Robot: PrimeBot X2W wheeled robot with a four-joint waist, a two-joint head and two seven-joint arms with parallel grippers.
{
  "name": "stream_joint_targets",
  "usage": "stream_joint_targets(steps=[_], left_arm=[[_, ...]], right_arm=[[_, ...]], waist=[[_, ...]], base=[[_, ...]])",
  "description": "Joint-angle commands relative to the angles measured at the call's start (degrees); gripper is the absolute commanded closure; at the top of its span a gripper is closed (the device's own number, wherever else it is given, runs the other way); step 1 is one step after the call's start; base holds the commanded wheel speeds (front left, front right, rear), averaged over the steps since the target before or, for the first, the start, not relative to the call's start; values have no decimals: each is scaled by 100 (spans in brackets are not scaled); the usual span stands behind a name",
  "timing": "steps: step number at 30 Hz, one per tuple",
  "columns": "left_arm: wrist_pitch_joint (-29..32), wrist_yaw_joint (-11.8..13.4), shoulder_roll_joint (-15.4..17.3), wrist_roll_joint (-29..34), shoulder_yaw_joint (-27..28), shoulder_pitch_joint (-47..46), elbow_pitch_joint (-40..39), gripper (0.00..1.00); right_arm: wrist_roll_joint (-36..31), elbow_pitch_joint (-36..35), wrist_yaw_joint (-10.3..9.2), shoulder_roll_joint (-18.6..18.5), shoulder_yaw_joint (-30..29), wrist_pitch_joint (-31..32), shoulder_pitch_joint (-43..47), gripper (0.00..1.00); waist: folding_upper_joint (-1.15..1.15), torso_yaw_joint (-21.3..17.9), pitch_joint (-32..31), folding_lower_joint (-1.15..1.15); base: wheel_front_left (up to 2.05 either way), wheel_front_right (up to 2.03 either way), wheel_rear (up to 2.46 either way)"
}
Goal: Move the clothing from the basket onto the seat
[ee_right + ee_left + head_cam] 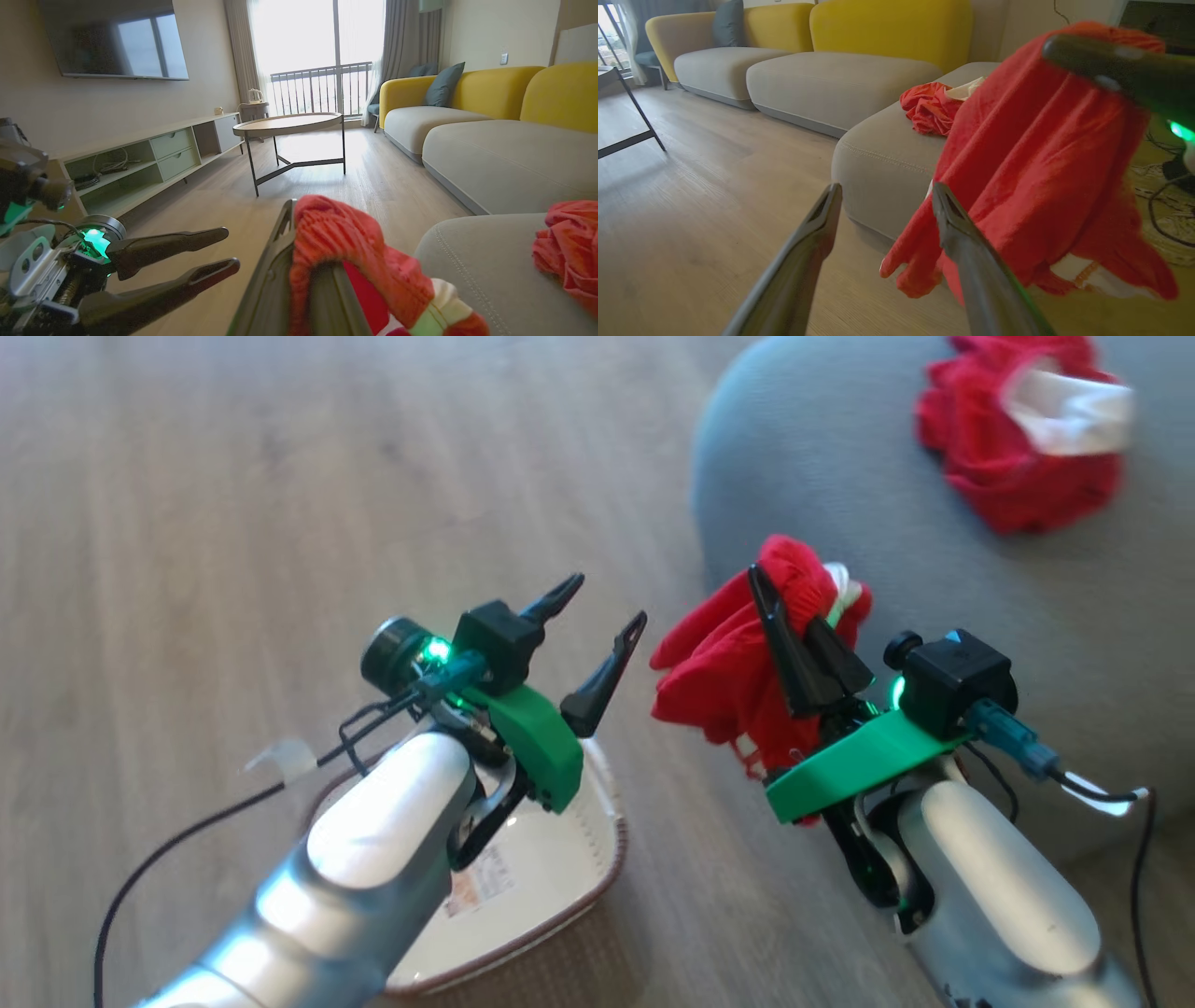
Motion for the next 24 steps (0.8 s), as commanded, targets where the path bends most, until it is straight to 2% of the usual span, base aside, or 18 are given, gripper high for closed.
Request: stream_joint_targets(steps=[1, 7, 20, 24], left_arm=[[-29, -21, 114, 0, 270, -180, -222, 0], [-30, -64, 79, 74, 362, 156, -445, 0], [-30, -186, -141, 133, 19, 176, -601, 0], [-30, -192, -160, 133, -65, 239, -706, 0]], right_arm=[[38, -260, 40, 5, 13, -27, -51, 100], [31, -422, 40, -47, -59, -27, 62, 100], [-353, -1120, 40, -122, -927, -27, 673, 100], [-521, -1134, 40, -266, -1088, -27, 618, 100]], waist=[[0, -450, -140, 0], [0, -1072, -257, 0], [0, -1315, -56, 0], [0, -1348, 19, 0]], base=[[0, 0, 0], [0, 0, 0], [0, 0, 0], [0, 0, 0]])
